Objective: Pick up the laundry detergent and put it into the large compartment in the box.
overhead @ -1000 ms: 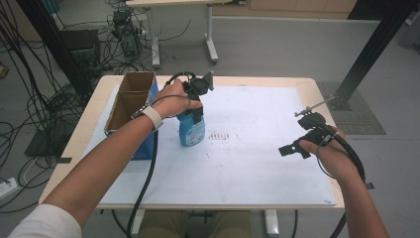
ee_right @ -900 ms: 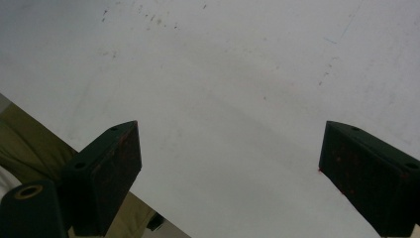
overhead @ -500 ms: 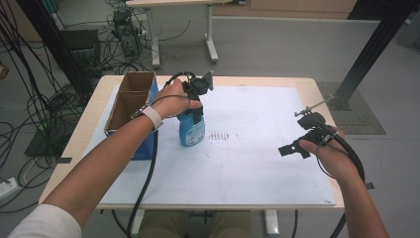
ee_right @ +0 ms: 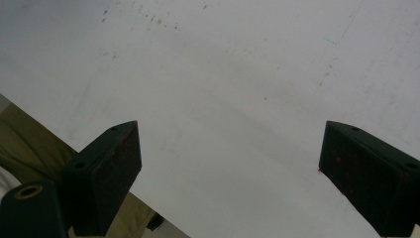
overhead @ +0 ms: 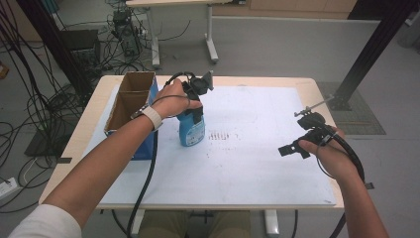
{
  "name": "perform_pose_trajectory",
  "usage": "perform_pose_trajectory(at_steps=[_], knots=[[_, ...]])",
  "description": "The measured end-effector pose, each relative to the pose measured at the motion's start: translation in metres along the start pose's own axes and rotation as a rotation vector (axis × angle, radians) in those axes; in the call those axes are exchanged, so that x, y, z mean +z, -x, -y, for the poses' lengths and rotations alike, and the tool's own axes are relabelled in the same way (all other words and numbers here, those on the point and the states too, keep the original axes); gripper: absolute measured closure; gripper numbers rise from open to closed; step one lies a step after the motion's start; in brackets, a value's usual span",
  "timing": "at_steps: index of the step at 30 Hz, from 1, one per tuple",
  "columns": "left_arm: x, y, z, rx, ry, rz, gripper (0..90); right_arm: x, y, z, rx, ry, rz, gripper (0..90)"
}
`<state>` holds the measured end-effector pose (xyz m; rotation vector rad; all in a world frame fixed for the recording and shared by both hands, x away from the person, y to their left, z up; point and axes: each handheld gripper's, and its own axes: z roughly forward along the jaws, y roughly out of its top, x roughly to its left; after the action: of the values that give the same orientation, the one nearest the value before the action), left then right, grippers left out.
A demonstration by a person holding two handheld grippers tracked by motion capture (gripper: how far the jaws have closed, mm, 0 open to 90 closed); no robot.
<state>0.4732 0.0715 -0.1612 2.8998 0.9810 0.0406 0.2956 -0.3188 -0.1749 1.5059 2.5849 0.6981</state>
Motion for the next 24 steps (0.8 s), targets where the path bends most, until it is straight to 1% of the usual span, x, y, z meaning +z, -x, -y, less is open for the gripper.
perform_pose_trajectory(at_steps=[24], knots=[[0.0001,-0.0002,0.0007,-0.002,0.002,0.001,39.2,0.0000,-0.0004,-0.0016,-0.004,0.000,0.002,9.0]])
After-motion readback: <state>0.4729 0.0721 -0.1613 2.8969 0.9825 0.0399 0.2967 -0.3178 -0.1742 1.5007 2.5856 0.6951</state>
